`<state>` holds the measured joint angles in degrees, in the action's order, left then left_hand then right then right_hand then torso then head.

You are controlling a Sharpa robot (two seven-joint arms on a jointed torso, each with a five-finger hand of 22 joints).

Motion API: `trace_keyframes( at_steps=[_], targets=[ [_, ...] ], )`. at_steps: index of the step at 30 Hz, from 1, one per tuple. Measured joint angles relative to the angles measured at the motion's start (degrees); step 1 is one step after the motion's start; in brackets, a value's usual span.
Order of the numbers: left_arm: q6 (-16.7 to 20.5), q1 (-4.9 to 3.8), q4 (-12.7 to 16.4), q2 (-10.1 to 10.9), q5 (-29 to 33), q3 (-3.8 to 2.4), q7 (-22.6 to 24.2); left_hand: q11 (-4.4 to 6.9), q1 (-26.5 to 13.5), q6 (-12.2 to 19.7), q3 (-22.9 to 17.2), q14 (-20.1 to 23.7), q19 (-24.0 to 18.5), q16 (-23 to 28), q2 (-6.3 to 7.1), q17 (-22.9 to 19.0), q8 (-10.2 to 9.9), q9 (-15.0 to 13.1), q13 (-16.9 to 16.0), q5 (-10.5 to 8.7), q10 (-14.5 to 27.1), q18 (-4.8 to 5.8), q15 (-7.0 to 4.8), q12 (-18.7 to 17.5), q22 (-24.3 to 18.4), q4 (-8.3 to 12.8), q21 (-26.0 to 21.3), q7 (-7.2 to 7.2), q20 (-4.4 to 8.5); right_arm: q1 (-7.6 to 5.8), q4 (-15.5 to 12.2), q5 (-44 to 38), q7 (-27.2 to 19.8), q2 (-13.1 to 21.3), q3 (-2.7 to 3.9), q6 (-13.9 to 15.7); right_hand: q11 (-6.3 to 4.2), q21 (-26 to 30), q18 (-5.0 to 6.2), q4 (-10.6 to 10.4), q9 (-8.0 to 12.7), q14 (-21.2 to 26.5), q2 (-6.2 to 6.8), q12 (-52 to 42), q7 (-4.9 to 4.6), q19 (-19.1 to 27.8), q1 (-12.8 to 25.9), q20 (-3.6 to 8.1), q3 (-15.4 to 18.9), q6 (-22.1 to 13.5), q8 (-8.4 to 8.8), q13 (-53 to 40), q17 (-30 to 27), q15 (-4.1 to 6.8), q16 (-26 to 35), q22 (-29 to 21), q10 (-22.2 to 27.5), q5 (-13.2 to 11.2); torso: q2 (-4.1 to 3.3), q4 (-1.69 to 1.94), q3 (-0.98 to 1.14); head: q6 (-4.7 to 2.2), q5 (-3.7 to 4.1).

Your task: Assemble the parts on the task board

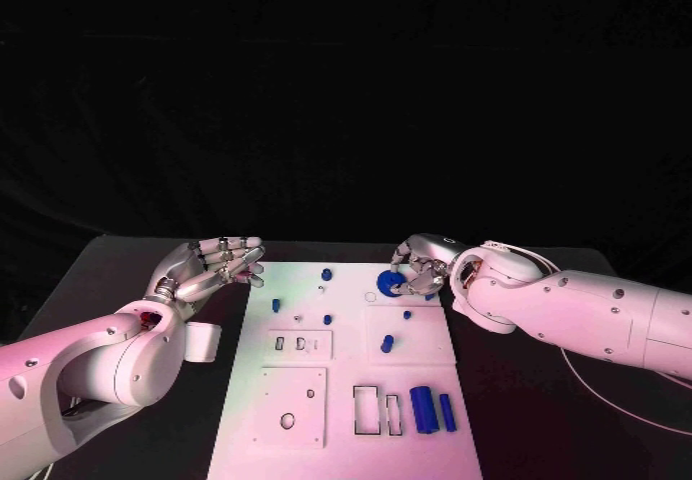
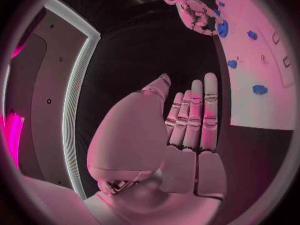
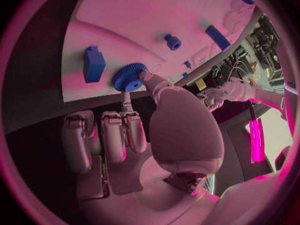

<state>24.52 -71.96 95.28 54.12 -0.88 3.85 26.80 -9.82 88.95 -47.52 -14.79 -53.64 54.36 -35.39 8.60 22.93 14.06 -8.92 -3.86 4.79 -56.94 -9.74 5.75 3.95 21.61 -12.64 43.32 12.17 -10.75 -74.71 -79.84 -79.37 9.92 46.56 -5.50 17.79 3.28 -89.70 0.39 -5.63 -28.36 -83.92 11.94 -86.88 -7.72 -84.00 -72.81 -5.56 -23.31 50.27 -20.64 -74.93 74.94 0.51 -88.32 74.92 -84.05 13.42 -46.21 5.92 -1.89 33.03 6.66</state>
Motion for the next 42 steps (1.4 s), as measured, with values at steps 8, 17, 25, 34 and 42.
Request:
trace_keyframes(
  at_steps=[8,17,25,34,42],
  targets=[
    [-0.06,0.00,0.00,0.01,-0.03,0.00,-0.12,0.00,0.00,0.00,0.00,0.21,0.00,-0.22,0.00,0.00,0.00,0.00,0.00,0.00,0.00,0.00,0.21,0.00,0.07,0.00,0.00,0.00,0.00,0.38,-1.48,-4.89,-0.13,0.09,-0.12,2.31,-0.43,0.00,0.00,0.03,-0.02,-0.01,-0.25,-1.09,0.11,0.00,-0.28,0.00,-1.84,1.29,-0.44,0.00,-0.01,0.44,-0.21,0.03,0.02,0.20,0.01,-0.01,0.03,-0.16,0.12],
    [-0.13,0.00,-0.22,-0.04,-0.06,0.00,-0.23,0.00,0.00,0.00,0.00,0.21,0.00,-0.22,0.00,0.05,0.00,0.00,0.00,0.00,0.00,0.00,0.21,0.00,0.06,0.00,0.23,0.00,0.00,0.39,-5.34,-7.60,0.00,0.13,-0.10,7.82,-0.83,0.00,0.00,-0.45,-0.02,-0.01,-0.24,-1.36,0.12,0.00,-0.27,0.43,-2.65,1.30,-0.45,0.01,-0.01,0.84,-0.21,0.02,0.01,1.56,0.05,-0.01,0.04,-0.48,-0.04],
    [-0.18,0.00,-0.34,-0.16,-0.08,0.00,-0.32,0.00,0.00,0.00,-0.19,0.21,0.00,-0.22,0.00,0.04,0.00,0.00,0.00,0.00,0.00,0.00,0.21,0.00,0.14,0.19,0.23,0.00,0.00,0.21,-7.86,-9.55,0.82,-2.89,-0.07,10.49,-0.83,0.00,0.01,-0.45,-0.02,-0.01,-0.23,-1.36,0.14,0.00,-0.27,0.43,-2.65,1.31,-0.42,0.01,-0.01,0.83,-0.21,0.01,0.01,1.56,0.03,0.07,0.02,-0.69,-0.25],
    [-0.23,0.00,-0.32,-0.30,-0.08,0.00,-0.38,0.00,0.00,0.00,-0.24,0.21,0.00,-0.22,0.00,0.04,0.00,0.00,0.00,0.00,0.00,0.00,0.21,0.00,0.14,0.24,0.23,0.00,0.00,0.23,-5.88,-11.50,2.00,-7.75,-0.17,11.38,-0.83,0.01,0.01,-0.46,-0.02,-0.01,-0.22,-1.35,0.16,0.00,-0.25,0.43,-2.65,1.32,-0.34,0.02,-0.02,0.83,-0.21,0.00,0.01,1.55,-0.07,0.16,-0.08,-0.49,-0.47],
    [-0.26,0.00,-0.27,-0.36,-0.11,0.00,-0.42,0.00,0.00,0.00,-0.24,0.21,0.00,-0.22,0.00,0.03,0.00,0.00,0.00,0.00,0.00,0.00,0.21,0.00,0.13,0.24,0.23,0.00,0.00,0.84,-2.77,-12.45,2.63,-11.02,-0.54,11.37,-0.83,0.01,0.01,-0.70,-0.02,-0.01,0.08,-1.35,0.18,0.00,0.05,0.43,-2.88,1.32,-0.15,0.02,-0.02,0.83,-0.21,0.00,0.01,1.51,-0.10,0.16,-0.08,-0.24,-0.68]
  ],
)
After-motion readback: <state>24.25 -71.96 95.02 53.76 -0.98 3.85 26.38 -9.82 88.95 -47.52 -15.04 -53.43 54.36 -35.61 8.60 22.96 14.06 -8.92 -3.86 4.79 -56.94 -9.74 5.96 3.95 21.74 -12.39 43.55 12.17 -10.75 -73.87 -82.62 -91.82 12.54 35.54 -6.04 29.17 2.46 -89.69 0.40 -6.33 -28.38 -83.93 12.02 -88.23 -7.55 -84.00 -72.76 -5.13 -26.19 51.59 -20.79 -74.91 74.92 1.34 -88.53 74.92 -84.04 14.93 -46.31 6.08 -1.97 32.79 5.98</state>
